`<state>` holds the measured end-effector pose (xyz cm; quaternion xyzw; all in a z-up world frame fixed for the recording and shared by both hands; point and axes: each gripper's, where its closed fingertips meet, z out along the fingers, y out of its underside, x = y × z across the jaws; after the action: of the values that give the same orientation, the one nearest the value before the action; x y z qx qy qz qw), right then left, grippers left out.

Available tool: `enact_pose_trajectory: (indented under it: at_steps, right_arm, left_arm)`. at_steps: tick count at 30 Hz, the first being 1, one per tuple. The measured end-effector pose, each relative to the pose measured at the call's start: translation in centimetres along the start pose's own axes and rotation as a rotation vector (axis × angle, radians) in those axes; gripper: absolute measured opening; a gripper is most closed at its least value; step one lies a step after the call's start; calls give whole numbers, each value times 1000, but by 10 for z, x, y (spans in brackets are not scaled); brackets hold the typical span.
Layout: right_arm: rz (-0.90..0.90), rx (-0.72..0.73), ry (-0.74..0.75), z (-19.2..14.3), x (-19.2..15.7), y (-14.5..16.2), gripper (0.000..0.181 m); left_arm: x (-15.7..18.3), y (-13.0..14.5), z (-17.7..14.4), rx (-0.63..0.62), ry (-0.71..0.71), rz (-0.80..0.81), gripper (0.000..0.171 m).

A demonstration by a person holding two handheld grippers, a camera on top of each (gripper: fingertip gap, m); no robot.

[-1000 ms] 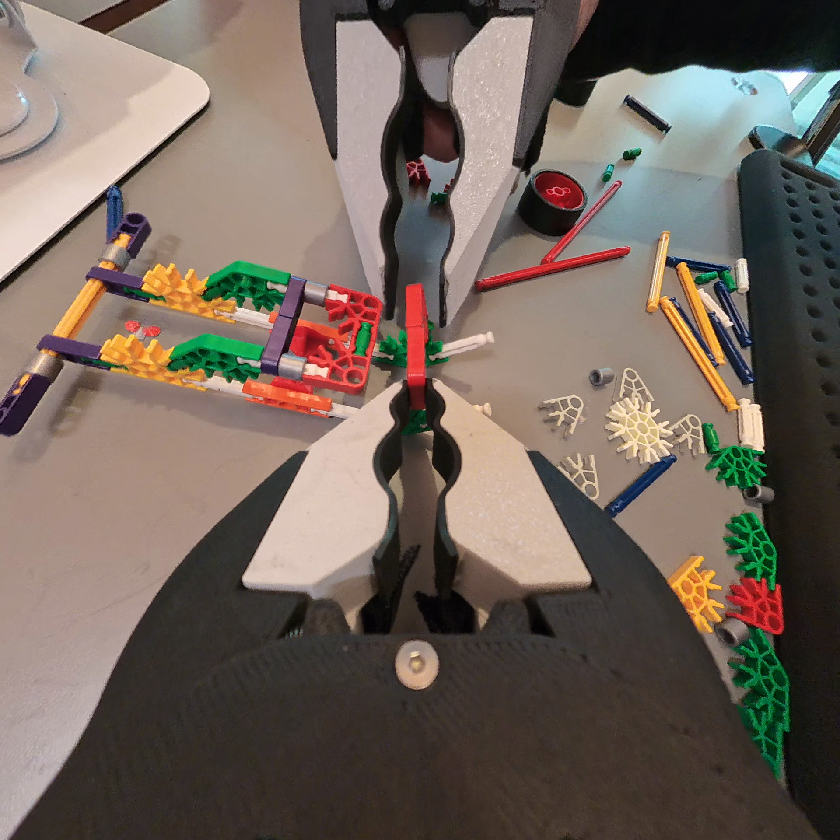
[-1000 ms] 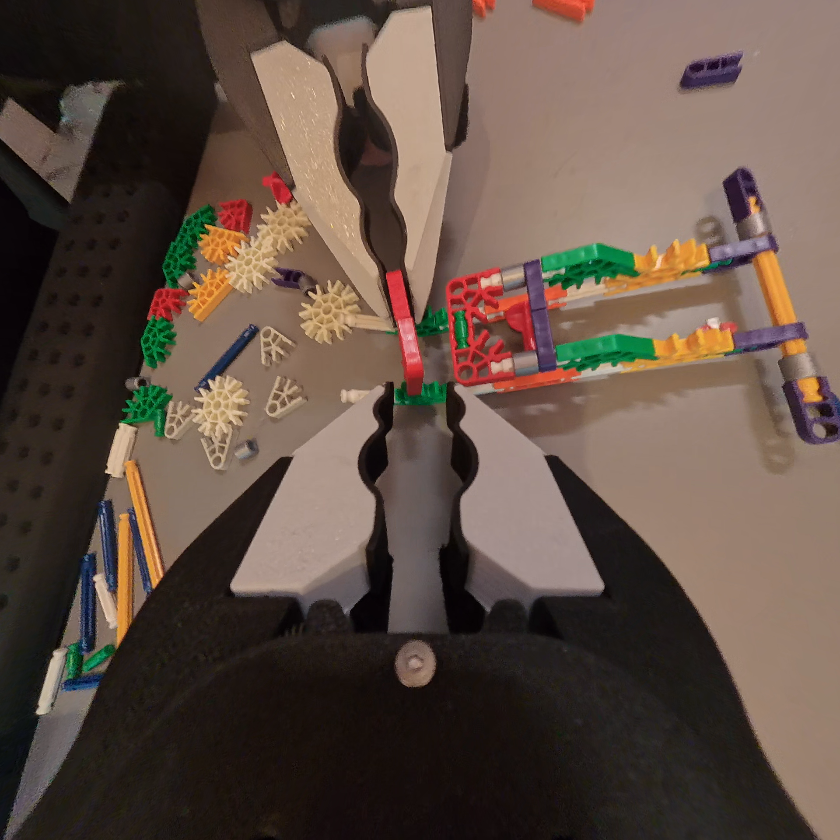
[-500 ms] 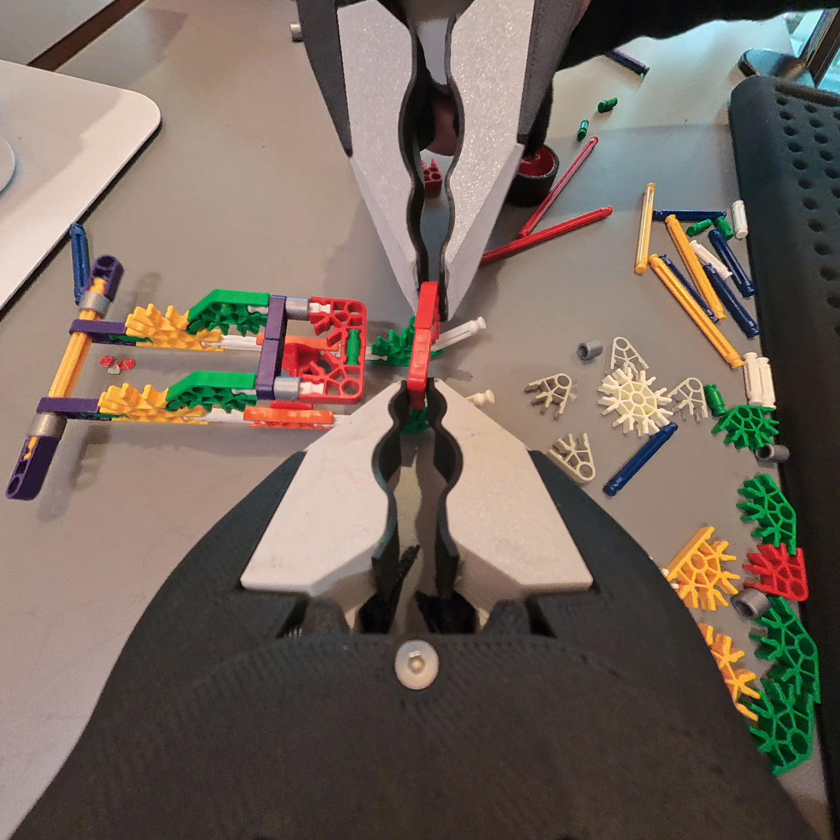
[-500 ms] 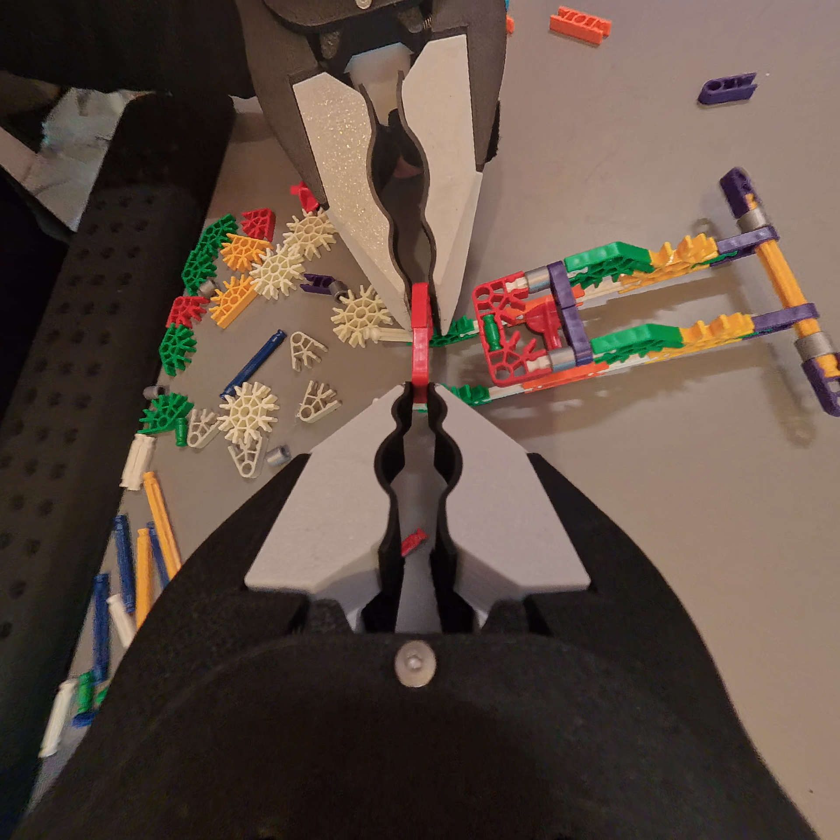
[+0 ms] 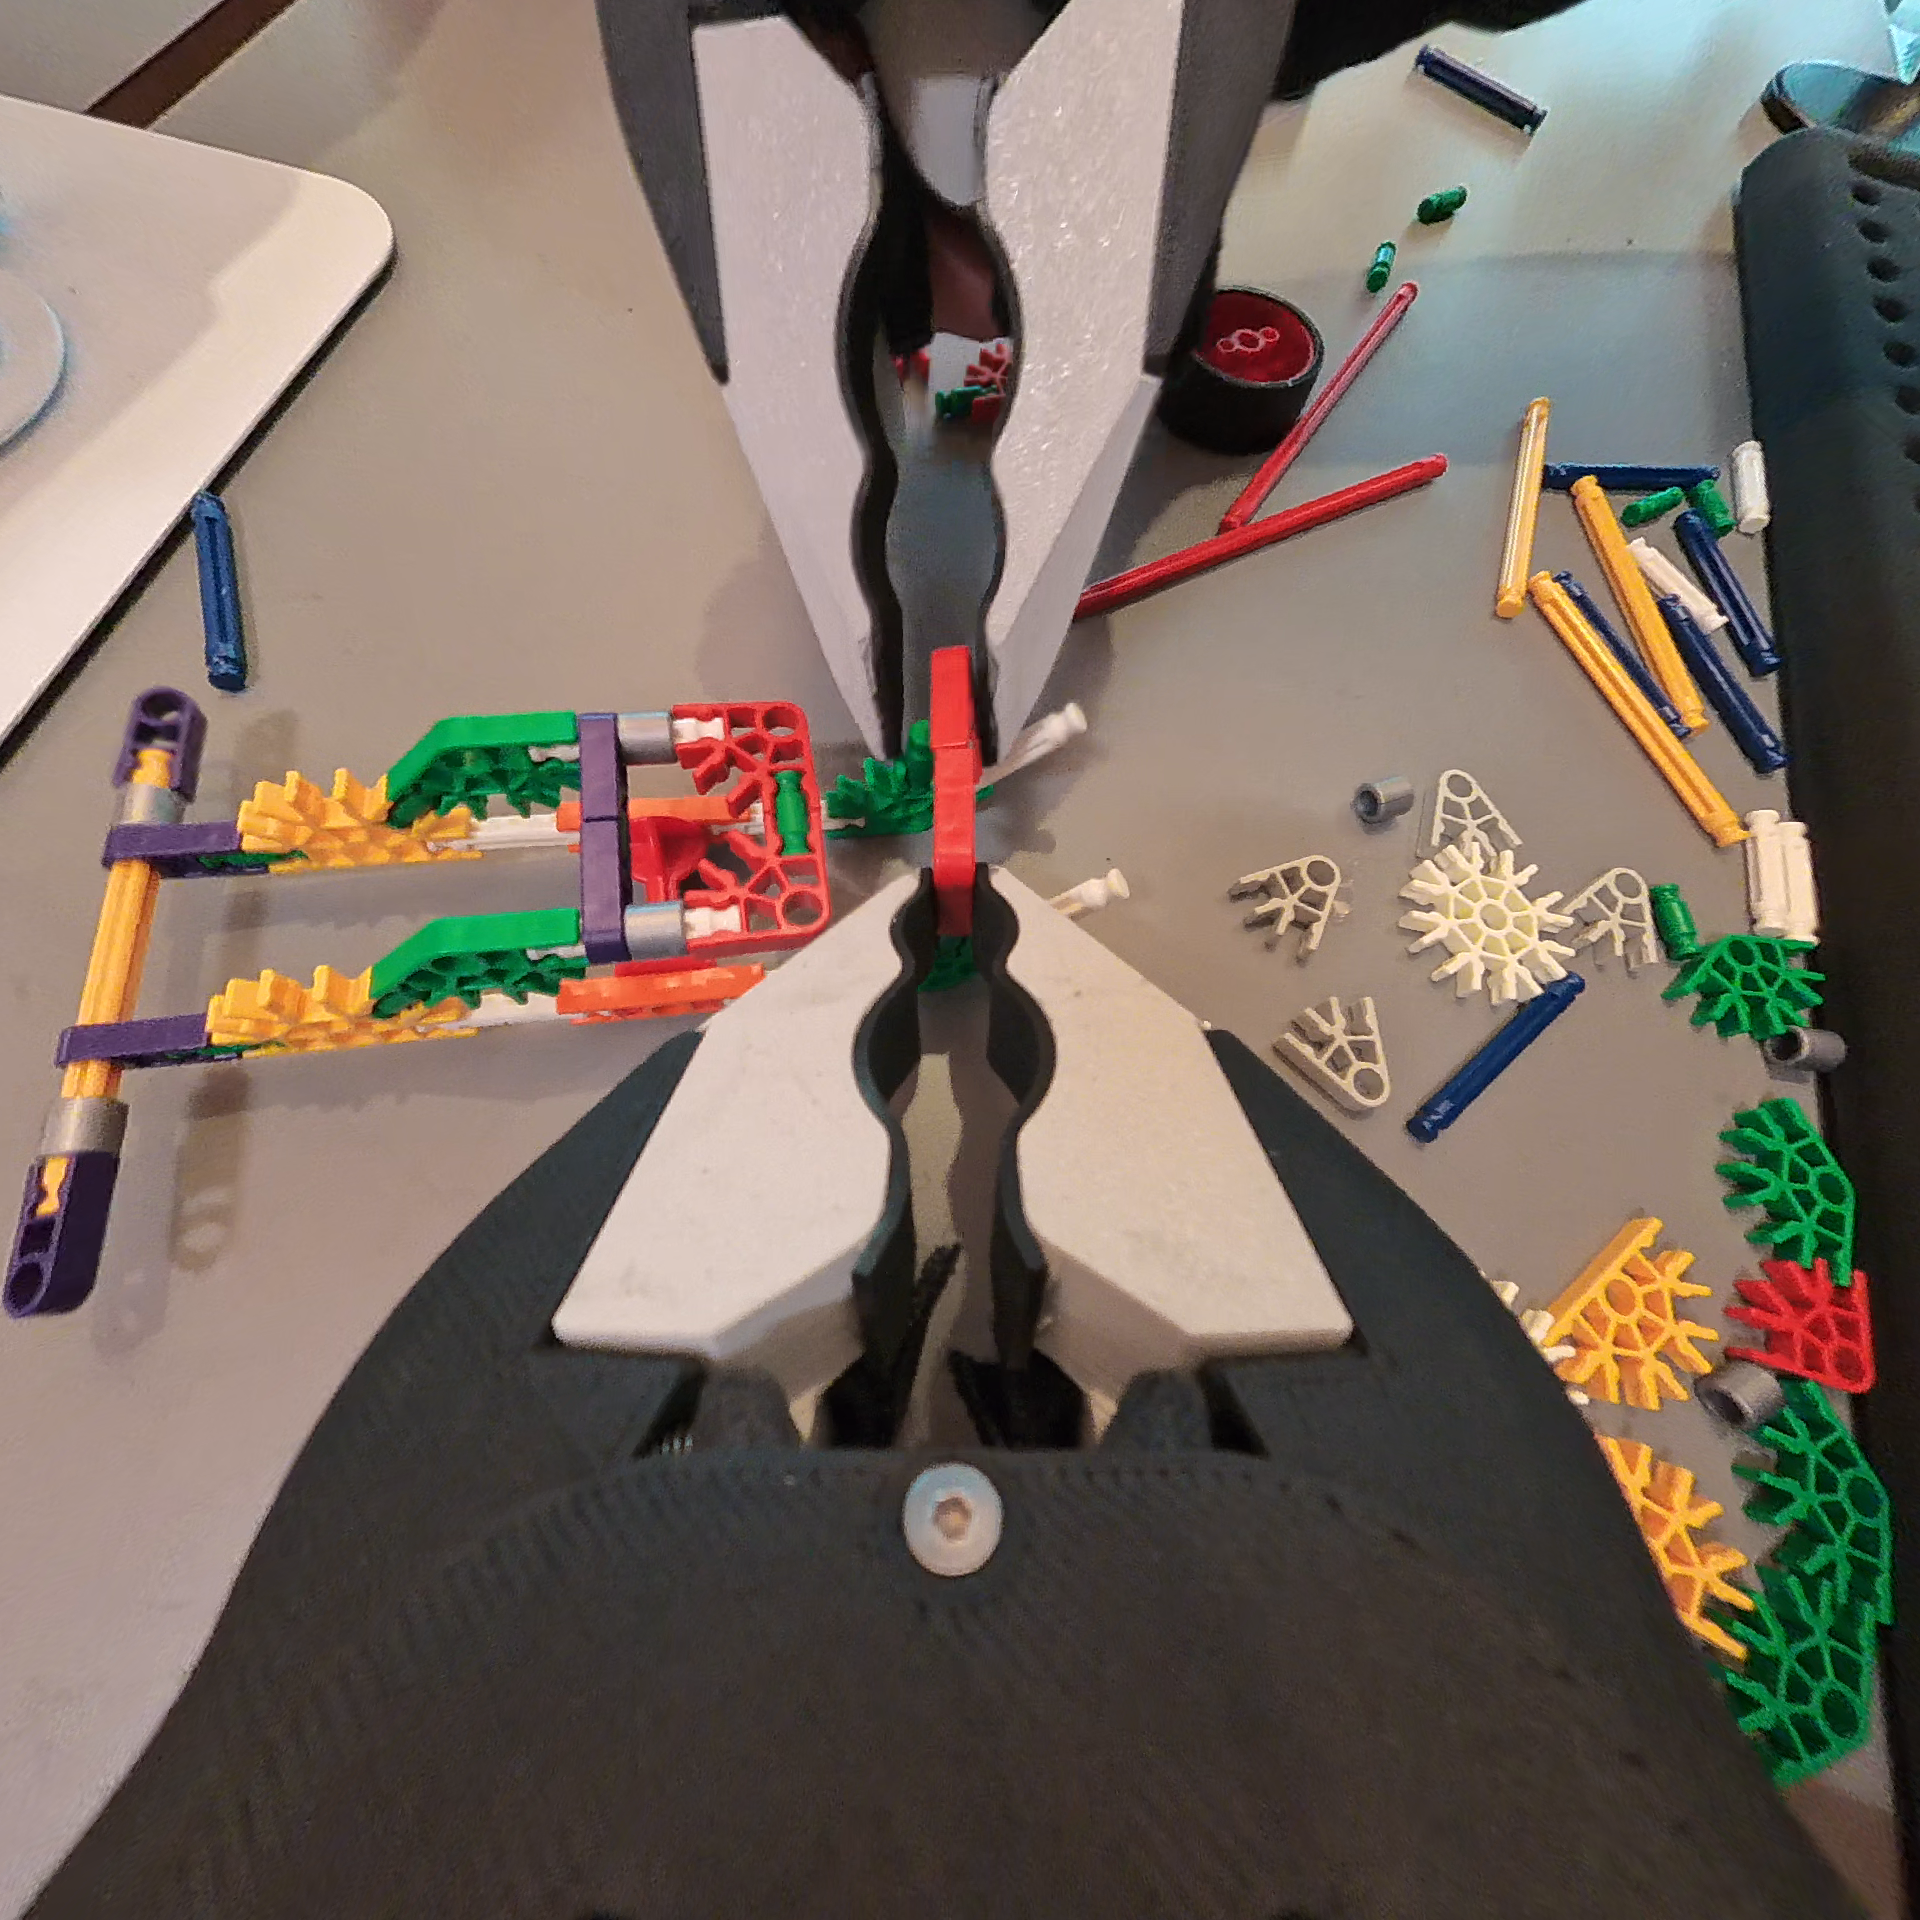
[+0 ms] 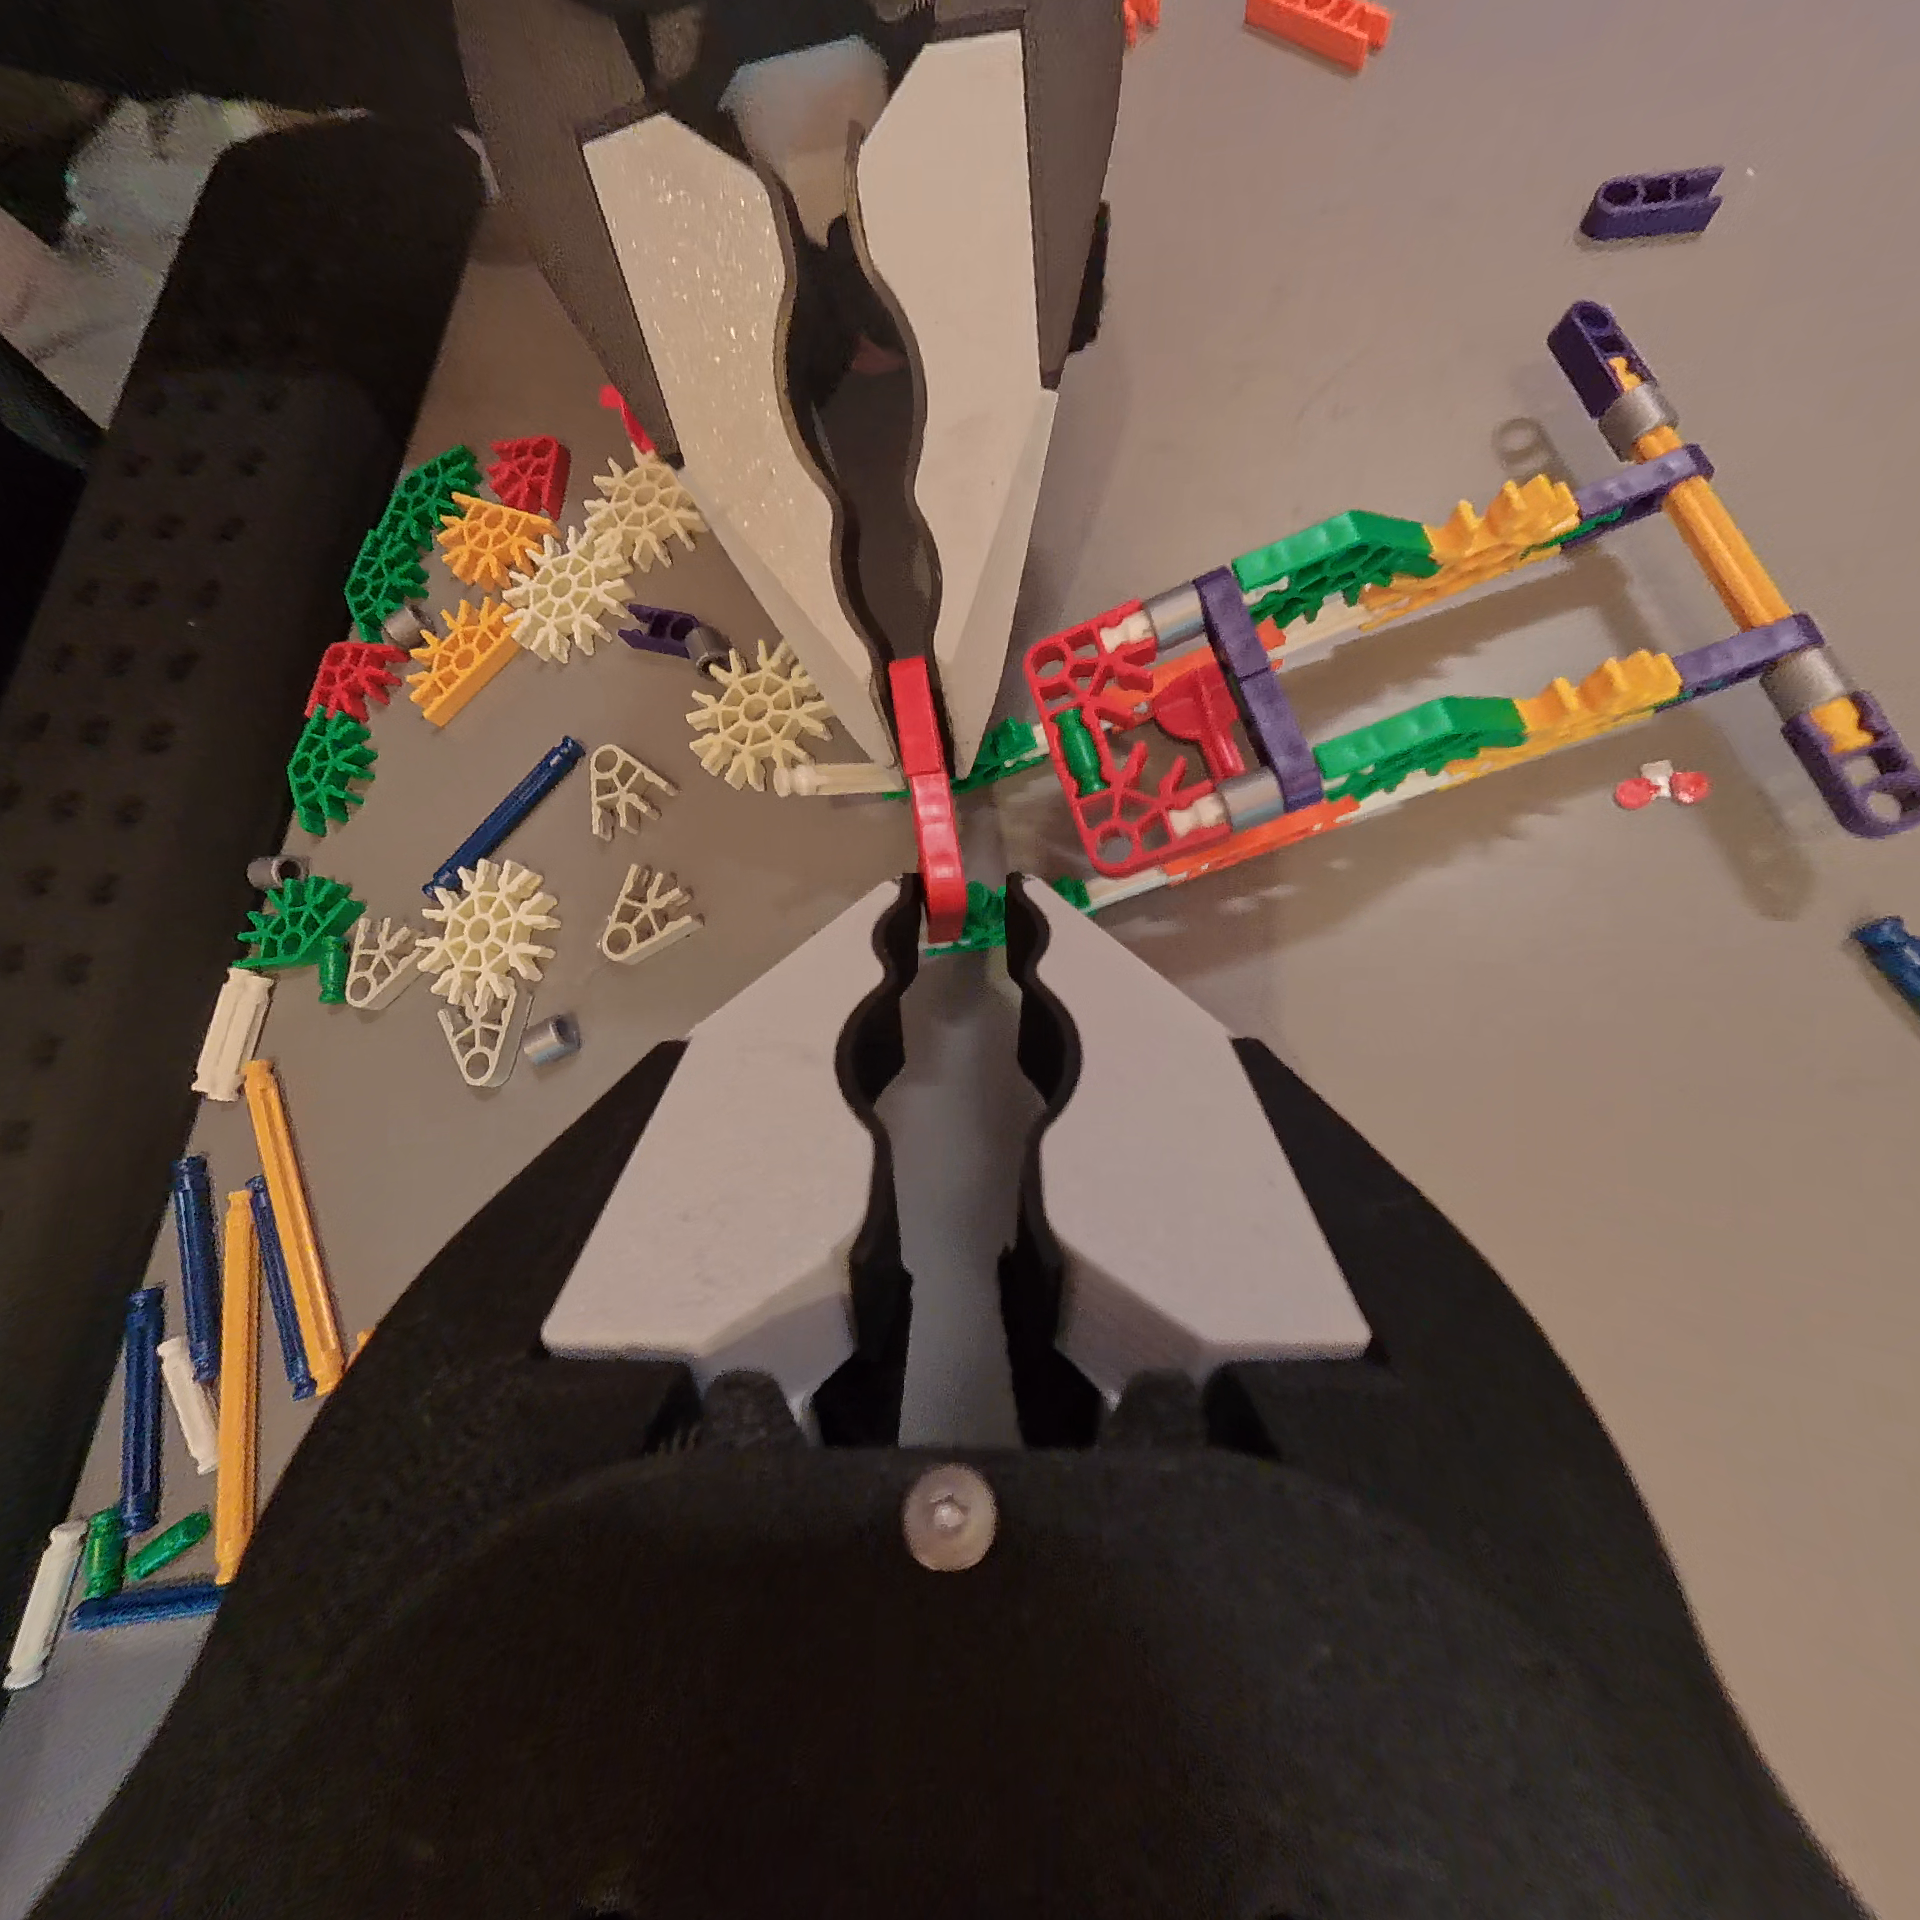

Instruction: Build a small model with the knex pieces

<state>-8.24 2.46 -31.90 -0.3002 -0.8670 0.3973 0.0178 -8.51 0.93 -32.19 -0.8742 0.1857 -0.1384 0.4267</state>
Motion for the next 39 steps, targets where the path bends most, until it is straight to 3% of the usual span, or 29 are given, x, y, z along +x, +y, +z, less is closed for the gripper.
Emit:
enact_pose_trajectory:
  at_steps: [16,23,39]
  right_arm:
    - [-32,31,-41,7,0,-5,2]
    - [47,36,-73,-5,-2,-3,15]
    - [14,27,24,0,7,-3,8]
  left_arm:
    - [-9,3,-3,-36,-29,6,3]
    - [-9,1,-1,-37,-23,-11,3]
    - [-11,2,-2,-72,-29,22,3]
